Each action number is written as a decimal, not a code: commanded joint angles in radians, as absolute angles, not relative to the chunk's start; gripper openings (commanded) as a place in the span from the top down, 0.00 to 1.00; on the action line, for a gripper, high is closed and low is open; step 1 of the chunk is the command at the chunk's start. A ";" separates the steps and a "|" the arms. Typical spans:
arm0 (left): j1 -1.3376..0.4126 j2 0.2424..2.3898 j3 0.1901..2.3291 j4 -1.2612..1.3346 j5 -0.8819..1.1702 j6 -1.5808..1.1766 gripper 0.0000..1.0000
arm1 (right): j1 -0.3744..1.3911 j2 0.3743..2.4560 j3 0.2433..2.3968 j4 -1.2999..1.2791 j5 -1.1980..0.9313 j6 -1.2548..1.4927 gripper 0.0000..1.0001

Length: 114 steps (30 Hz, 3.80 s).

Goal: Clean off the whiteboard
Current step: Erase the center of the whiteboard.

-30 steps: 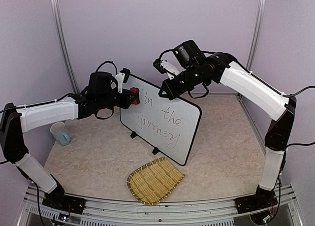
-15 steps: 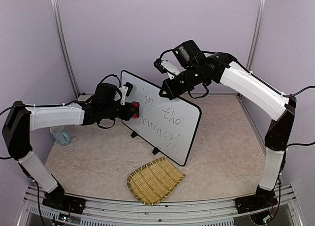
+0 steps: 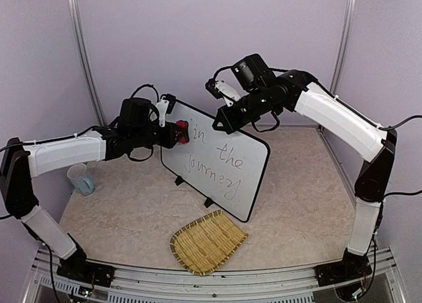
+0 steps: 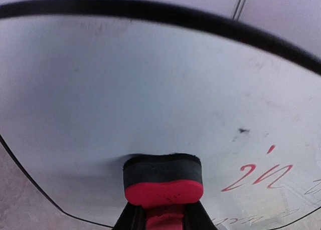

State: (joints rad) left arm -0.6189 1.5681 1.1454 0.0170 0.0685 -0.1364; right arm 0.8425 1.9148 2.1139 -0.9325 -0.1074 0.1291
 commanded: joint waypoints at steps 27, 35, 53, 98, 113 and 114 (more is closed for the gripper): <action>-0.644 1.571 1.299 -0.025 -0.297 -0.039 0.84 | 0.892 1.981 2.110 -1.012 -0.154 0.032 1.00; -0.636 1.580 1.285 0.023 -0.178 -0.030 0.84 | 0.893 1.983 2.112 -1.012 -0.152 0.032 1.00; -0.866 1.633 1.282 0.023 -0.190 0.006 0.84 | 0.896 1.983 2.118 -1.013 -0.149 0.031 1.00; -0.906 1.667 1.319 0.051 -0.156 0.000 0.84 | 0.906 1.975 2.111 -1.017 -0.140 0.031 1.00; -0.771 1.599 1.277 0.076 -0.217 -0.085 0.83 | 0.905 1.971 2.109 -1.017 -0.139 0.029 1.00; -0.749 1.589 1.270 0.077 -0.205 -0.091 0.83 | 0.906 1.971 2.107 -1.015 -0.138 0.029 1.00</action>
